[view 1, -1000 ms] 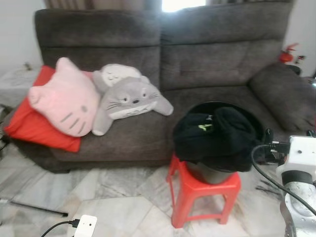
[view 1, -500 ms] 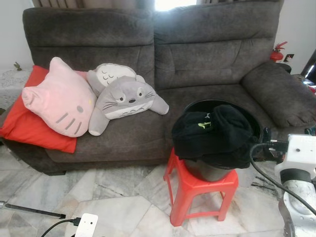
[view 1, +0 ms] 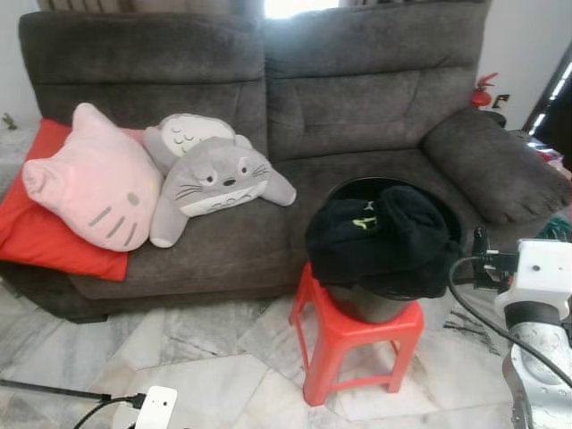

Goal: Hang hanger

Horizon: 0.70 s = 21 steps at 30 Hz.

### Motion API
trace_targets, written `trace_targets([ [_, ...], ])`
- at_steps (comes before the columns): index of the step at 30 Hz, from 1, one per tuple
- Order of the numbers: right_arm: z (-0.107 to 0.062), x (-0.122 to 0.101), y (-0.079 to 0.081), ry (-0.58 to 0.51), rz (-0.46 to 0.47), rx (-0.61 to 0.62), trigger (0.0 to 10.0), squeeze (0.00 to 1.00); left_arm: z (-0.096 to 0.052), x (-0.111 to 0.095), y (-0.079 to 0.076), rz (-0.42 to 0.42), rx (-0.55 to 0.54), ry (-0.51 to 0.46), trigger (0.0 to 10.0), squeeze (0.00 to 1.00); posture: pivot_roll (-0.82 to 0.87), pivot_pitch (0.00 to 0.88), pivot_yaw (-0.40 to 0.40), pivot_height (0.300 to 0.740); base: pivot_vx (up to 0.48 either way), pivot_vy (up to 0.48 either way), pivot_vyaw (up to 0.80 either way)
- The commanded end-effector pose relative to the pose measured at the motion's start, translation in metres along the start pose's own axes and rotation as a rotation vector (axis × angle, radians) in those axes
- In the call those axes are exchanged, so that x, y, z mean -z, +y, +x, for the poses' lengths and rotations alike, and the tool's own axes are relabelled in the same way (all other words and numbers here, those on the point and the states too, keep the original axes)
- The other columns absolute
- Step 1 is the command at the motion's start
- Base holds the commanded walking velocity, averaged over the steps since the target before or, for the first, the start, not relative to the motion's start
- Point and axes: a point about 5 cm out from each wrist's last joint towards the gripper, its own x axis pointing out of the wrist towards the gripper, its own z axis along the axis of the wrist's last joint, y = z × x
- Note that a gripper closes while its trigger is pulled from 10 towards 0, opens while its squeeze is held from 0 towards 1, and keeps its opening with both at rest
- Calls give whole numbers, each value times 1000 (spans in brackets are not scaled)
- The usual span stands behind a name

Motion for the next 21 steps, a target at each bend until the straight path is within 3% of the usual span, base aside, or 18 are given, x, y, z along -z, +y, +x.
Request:
trace_targets([
  [1, 2, 0, 1, 8, -2, -9, 10000, 0, -1, 3, 2, -4, -4, 11, 10000, 0, -145, 0, 5, 740, 0, 0, 0],
  [6, 2, 1, 3, 12, 12, -15, 10000, 0, -1, 3, 2, -4, -3, 10, 10000, 0, -145, 0, 5, 740, 244, 0, -98],
  [14, 3, 0, 4, 7, 15, -20, 10000, 0, -1, 3, 3, -5, -3, 10, 10000, 0, -143, 0, 5, 740, 261, 0, -789],
  [21, 3, -2, 5, -5, 6, -25, 10000, 0, -1, 3, 3, -7, -3, 9, 10000, 0, -143, 0, 5, 740, 273, 0, 0],
])
